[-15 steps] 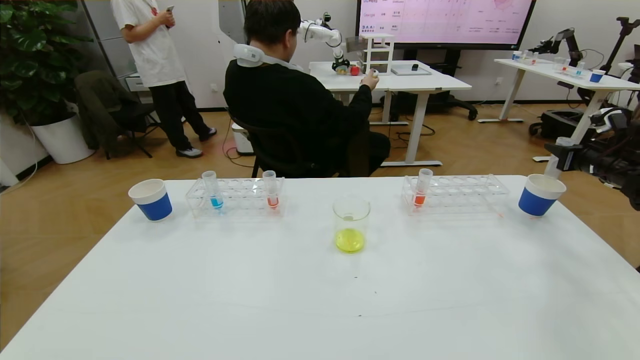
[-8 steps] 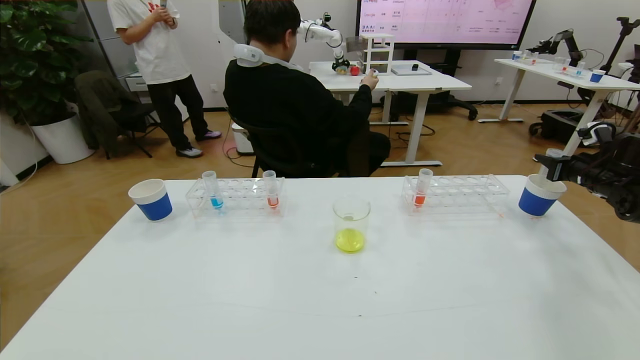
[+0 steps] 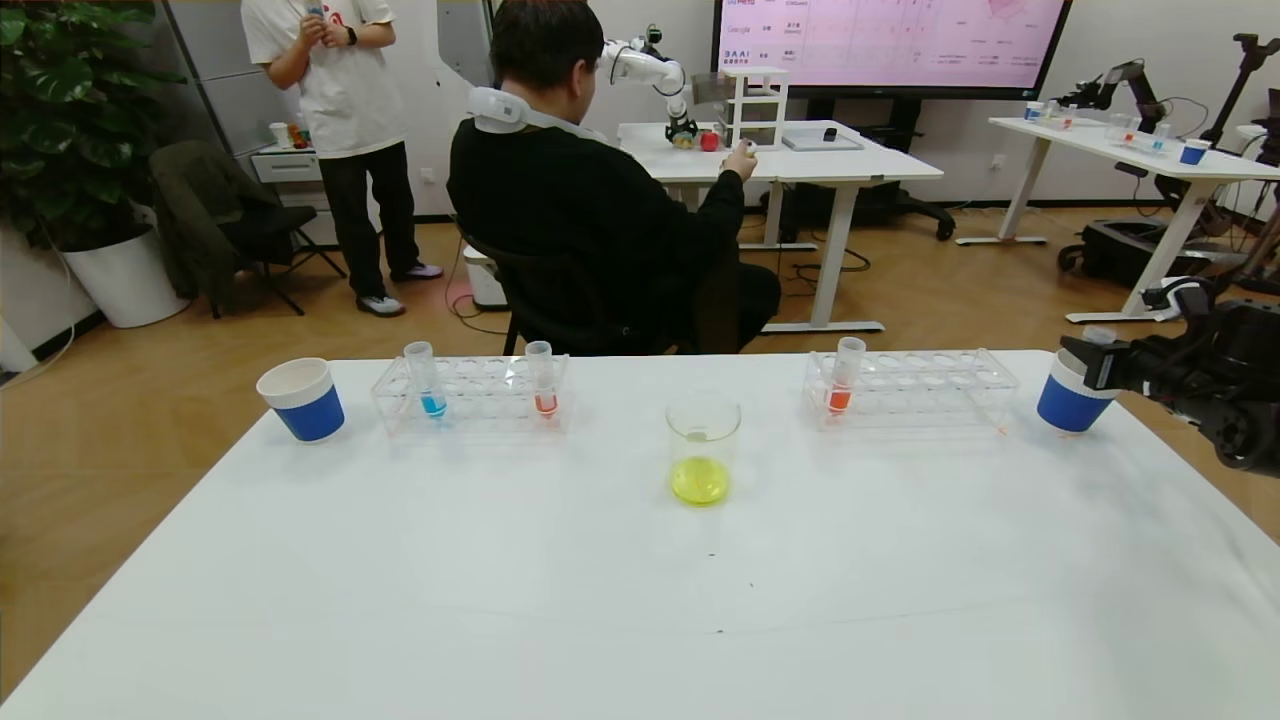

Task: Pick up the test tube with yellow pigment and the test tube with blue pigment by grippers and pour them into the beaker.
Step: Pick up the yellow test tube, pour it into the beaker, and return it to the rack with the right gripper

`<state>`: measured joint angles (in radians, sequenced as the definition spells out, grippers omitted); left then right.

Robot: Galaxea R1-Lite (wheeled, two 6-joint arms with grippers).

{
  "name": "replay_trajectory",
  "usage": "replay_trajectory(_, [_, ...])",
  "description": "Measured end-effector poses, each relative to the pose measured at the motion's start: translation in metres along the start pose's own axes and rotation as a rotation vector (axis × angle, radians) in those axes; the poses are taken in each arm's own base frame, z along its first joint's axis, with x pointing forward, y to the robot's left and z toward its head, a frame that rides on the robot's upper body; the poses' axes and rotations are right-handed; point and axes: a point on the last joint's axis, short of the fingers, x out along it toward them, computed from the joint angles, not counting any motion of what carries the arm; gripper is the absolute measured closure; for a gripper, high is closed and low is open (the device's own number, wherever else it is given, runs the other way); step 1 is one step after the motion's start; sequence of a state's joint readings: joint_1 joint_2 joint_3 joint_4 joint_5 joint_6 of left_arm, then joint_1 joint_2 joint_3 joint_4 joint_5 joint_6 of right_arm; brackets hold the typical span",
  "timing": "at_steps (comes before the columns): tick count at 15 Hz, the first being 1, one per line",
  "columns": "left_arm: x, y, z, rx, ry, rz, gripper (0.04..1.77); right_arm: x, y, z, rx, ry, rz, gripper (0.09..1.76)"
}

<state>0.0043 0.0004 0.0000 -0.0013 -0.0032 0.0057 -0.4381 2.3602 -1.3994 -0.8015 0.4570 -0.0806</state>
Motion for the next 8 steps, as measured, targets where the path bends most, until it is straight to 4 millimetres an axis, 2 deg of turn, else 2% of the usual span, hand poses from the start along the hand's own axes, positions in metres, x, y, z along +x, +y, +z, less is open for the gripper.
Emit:
replay_trajectory(1, [0.000, 0.000, 0.000, 0.000, 0.000, 0.000, 0.06, 0.000, 0.000, -0.001, 0.002, 0.003, 0.001, 1.08])
replay_trajectory(3, [0.000, 0.000, 0.000, 0.000, 0.000, 0.000, 0.06, -0.001, 0.000, -0.001, 0.001, -0.001, -0.002, 0.37])
replay_trajectory(4, [0.000, 0.000, 0.000, 0.000, 0.000, 0.000, 0.06, -0.002, 0.000, 0.000, 0.001, -0.002, -0.004, 0.16])
replay_trajectory(5, [0.000, 0.000, 0.000, 0.000, 0.000, 0.000, 0.06, -0.002, 0.000, 0.001, -0.001, -0.004, -0.004, 0.11])
replay_trajectory(8, [0.000, 0.000, 0.000, 0.000, 0.000, 0.000, 0.06, -0.003, 0.007, 0.009, 0.012, -0.008, 0.005, 0.11])
